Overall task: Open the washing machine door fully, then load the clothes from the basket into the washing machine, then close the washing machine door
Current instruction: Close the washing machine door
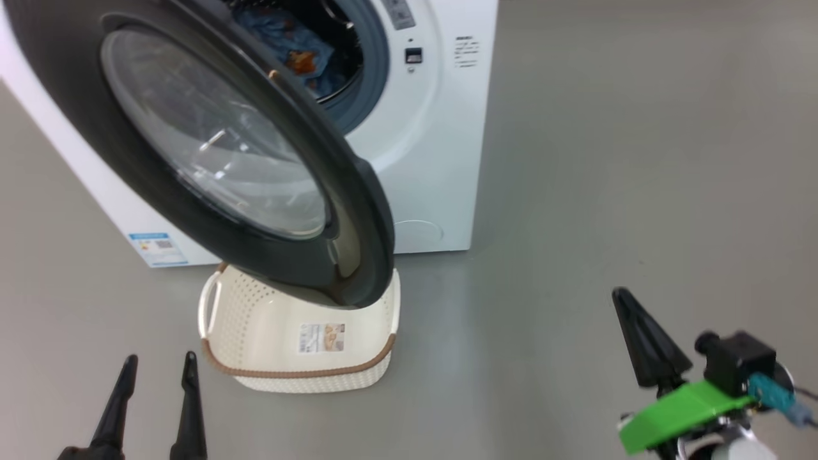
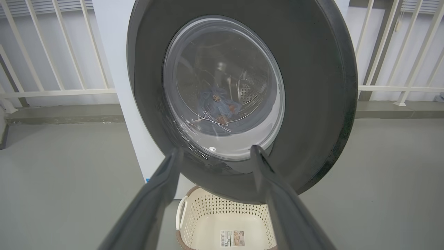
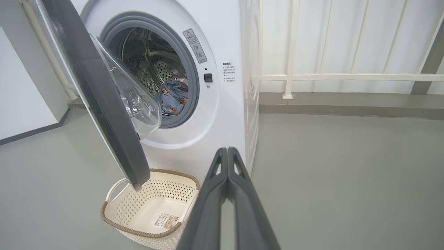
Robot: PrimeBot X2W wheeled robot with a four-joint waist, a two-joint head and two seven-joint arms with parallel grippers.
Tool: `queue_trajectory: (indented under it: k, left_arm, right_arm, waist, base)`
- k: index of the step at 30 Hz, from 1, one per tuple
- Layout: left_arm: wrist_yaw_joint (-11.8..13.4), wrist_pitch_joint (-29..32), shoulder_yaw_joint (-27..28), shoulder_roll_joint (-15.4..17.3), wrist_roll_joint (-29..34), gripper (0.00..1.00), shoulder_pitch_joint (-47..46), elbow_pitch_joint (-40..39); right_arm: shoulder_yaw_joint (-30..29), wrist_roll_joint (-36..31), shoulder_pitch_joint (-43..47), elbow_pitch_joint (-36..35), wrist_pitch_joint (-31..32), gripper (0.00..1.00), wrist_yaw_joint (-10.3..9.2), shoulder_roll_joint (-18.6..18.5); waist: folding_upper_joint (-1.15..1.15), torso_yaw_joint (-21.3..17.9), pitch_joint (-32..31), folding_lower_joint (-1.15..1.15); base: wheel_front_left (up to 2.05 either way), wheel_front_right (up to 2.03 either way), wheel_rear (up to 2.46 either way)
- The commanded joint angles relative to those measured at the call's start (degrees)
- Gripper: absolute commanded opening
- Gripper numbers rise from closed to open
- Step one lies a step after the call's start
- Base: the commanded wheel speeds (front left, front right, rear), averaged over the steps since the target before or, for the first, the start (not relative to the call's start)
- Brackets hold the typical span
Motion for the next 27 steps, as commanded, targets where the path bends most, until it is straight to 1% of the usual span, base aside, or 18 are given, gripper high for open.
queue_trajectory:
  k: [1,12,15,16,18,23,27]
  left_arm:
    - [-0.03,-0.77,1.84,0.56,0.33,1.00,-3.06,-0.91]
    - [-0.94,-2.05,-0.07,-1.08,0.86,1.00,-5.66,1.17]
    - [-1.23,-2.32,-0.48,-1.49,1.01,1.00,-6.26,1.66]
    - [-1.23,-2.32,-0.48,-1.49,1.01,1.00,-6.26,1.66]
    - [-1.47,-2.56,-0.78,-1.91,1.14,1.00,-6.77,2.19]
    - [-1.83,-2.80,-0.96,-2.26,1.31,1.00,-7.27,2.61]
    - [-1.97,-2.94,-0.88,-2.25,1.58,1.00,-7.38,2.75]
  right_arm:
    - [1.53,0.67,-3.24,-0.20,-0.85,0.00,0.51,-0.88]
    - [1.55,1.67,-19.05,14.87,-3.73,0.00,0.51,-4.35]
    - [1.31,2.17,-22.93,18.24,-4.50,0.00,0.51,-5.00]
    - [1.31,2.17,-22.93,18.24,-4.50,0.00,0.51,-5.00]
    - [1.49,2.85,-26.91,20.40,-5.26,0.00,0.51,-5.52]
    - [2.67,3.57,-32.38,20.67,-6.25,0.00,0.51,-6.05]
    - [4.86,3.83,-37.25,16.67,-6.21,0.00,0.51,-5.64]
  waist:
    - [0.00,1.83,0.96,0.00]
    - [0.00,9.00,2.19,0.00]
    - [0.00,10.70,2.51,0.00]
    - [0.00,10.70,2.51,0.00]
    - [0.00,12.00,2.75,0.00]
    - [0.00,13.13,2.96,0.00]
    - [0.00,13.64,2.83,0.00]
  base:
    - [0.00,0.00,0.00]
    - [0.00,0.00,0.00]
    - [0.00,0.00,0.00]
    - [0.00,0.00,0.00]
    - [0.00,0.00,0.00]
    - [0.00,0.00,0.00]
    - [0.00,0.00,0.00]
